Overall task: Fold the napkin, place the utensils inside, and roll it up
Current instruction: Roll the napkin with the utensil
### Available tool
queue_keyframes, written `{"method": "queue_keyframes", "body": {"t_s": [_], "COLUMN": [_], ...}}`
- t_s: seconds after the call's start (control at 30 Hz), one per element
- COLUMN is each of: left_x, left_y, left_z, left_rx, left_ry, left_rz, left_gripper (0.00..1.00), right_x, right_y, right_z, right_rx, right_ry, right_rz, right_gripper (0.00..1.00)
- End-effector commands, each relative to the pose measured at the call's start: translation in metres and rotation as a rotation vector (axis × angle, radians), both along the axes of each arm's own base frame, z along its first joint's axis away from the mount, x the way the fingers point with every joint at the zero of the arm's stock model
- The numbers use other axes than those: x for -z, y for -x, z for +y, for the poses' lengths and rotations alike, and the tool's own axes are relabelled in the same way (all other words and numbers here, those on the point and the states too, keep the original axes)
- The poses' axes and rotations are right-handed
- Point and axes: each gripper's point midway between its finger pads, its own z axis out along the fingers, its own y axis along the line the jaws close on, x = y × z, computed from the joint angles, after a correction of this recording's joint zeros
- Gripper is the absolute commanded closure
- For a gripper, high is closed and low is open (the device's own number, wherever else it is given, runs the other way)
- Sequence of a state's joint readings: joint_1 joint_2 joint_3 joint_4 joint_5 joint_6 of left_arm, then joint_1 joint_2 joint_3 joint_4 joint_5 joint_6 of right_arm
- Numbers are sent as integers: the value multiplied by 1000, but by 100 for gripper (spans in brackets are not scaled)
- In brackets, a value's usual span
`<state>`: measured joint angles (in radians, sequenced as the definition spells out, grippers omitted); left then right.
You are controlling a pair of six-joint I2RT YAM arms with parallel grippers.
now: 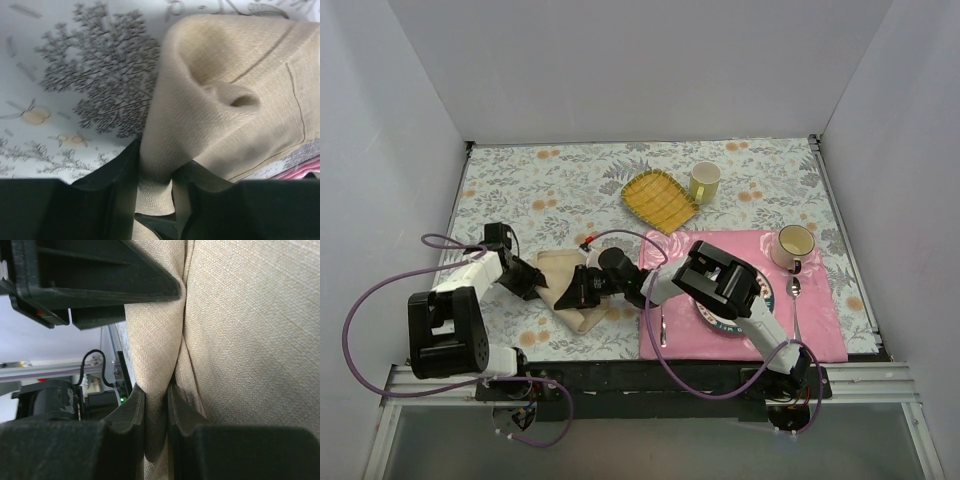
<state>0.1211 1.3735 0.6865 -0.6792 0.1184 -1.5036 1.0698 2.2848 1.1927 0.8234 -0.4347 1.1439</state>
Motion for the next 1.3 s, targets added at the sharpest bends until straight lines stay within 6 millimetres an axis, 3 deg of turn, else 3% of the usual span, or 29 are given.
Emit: {"method": "queue_keyframes", "body": {"t_s": [0.0, 0.07, 0.1, 0.2, 0.23, 0.27, 0.33, 0.4, 0.57, 0.8, 0.93, 1.03, 1.07, 1.13, 1.17, 1.23, 1.27], "left_x": [13, 11, 10, 9, 10, 10, 11, 13, 12, 9, 9, 7, 7, 6, 6, 4, 2], "left_y": [-5, -10, -10, -8, -5, -4, 0, 1, 0, 0, 1, 0, -1, -5, -7, -14, -17], "left_z": [6, 7, 5, 0, -2, -2, -6, -10, -8, -16, -17, -15, -14, -12, -11, -14, -17], "left_rx": [32, 48, 52, 63, 64, 61, 56, 57, 68, 71, 75, 80, 82, 106, 112, 154, 171], "left_ry": [-35, -42, -32, -6, 8, 13, 33, 54, 52, 101, 102, 92, 87, 70, 68, 84, 100], "left_rz": [12, -11, -11, -8, 9, 16, 38, 51, 68, 84, 90, 83, 78, 60, 54, 15, -1], "left_gripper": [85, 98, 100, 100, 100, 100, 100, 100, 100, 100, 100, 100, 100, 100, 100, 100, 100], "right_x": [8, 15, 18, 18, 8, 17, 9, 13, -4, -3, 10, 20, 20, 30, 26, 25, 32], "right_y": [-6, -8, -5, -6, -8, -11, -6, -4, -6, -21, -30, -32, -31, -28, -24, -19, -13], "right_z": [-8, -15, -15, -18, -12, -24, -20, -24, -14, 5, 5, -1, -2, -11, -7, -7, -8], "right_rx": [10, -30, -58, -193, -220, -258, -305, -356, -334, -251, -232, -226, -203, -210, -197, -204, -220], "right_ry": [121, 207, 247, 371, 370, 452, 487, 569, 672, 815, 902, 928, 913, 910, 863, 814, 782], "right_rz": [-46, -142, -185, -410, -473, -555, -657, -774, -1025, -1193, -1241, -1228, -1187, -1139, -1093, -1033, -965], "right_gripper": [99, 96, 92, 75, 72, 63, 55, 46, 28, 24, 25, 33, 47, 60, 72, 83, 93]}}
